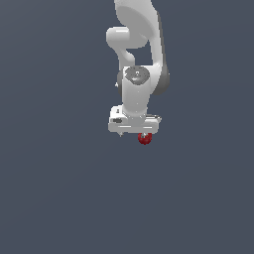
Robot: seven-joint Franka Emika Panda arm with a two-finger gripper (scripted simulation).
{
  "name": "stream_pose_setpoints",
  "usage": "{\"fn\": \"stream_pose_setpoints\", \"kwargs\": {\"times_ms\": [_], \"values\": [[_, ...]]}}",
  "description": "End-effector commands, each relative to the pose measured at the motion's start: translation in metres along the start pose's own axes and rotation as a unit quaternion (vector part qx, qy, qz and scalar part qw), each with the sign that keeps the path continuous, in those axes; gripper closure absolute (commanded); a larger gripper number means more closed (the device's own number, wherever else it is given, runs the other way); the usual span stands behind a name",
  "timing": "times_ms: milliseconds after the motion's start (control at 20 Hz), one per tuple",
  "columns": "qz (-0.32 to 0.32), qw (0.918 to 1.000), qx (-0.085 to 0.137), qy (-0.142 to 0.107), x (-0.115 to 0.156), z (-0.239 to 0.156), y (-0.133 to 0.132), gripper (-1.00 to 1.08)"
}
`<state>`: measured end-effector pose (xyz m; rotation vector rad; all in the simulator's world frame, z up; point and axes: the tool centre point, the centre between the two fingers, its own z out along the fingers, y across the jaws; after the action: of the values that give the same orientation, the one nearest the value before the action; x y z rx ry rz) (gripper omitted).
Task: Pick up the object and move it to a goal position.
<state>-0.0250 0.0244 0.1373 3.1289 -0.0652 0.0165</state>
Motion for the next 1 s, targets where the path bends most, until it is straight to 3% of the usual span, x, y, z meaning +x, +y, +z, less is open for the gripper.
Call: {"fn": "stream_pose_setpoints", "kwargs": {"times_ms": [0, 400, 950], "values": [[0.003, 1.0000, 0.002, -0.001, -0.014, 0.011, -0.020, -0.92], [0.010, 0.9999, 0.005, -0.005, -0.051, 0.035, -0.061, -0.92], [0.011, 0.9999, 0.006, -0.006, -0.059, 0.045, -0.068, -0.92]]}}
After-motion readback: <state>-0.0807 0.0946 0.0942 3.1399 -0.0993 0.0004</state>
